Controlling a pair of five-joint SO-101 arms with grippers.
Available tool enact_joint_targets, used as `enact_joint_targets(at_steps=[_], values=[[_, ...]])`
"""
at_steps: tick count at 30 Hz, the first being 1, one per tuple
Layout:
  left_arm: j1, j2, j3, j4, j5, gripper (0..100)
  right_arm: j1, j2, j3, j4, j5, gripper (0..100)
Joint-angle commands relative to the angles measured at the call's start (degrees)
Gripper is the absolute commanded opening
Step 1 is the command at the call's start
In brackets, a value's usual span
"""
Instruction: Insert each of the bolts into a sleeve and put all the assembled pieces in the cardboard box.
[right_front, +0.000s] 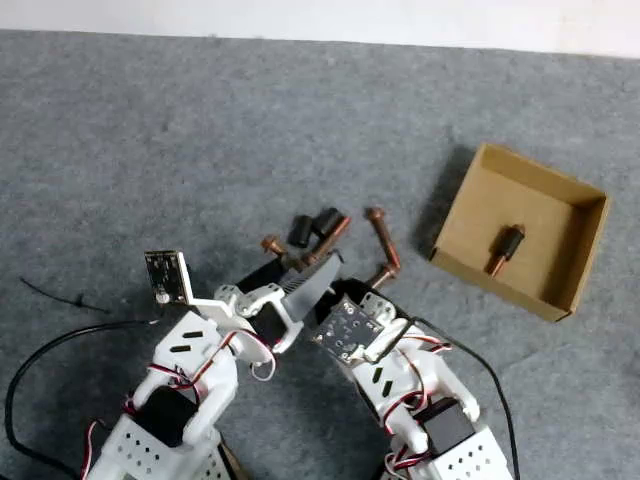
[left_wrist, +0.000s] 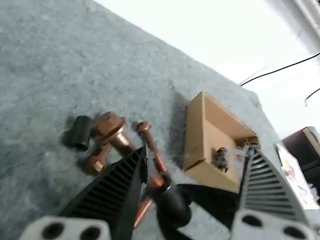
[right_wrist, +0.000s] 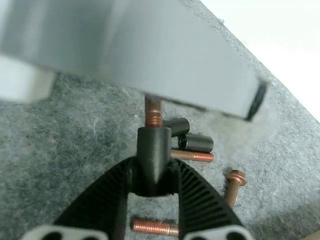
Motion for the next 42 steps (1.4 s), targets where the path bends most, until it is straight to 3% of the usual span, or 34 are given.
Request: enact_joint_targets(at_steps=[1,5,16,23,33,42], values=[[1.36,-0.66,0.92,2.02,-0.18,29,0.57,-0.92,8.13,-1.10,0.26,0.5],[4.53,-0.66,0.57,3.60,-0.18,29,0.66,-0.92,8.22,-3.47,0.09,0.5],[4.18,-0.66,0.84,3.69,-0.35,29,0.57,-0.92,8.13,-4.09,0.00,0.5],[-2.33,-0.66,1.10,2.02,-0.44,29,0.57,-0.92,4.79,-4.00,-3.60,0.5],[-1.10,-0.31,1.10,2.11,-0.35,29,0.04,-0.92,3.12,-1.80,-5.10,0.5],[-1.27,-0.31,1.10,0.79,-0.26,29,-6.37,-0.92,0.66,-1.45,-5.10,0.5]])
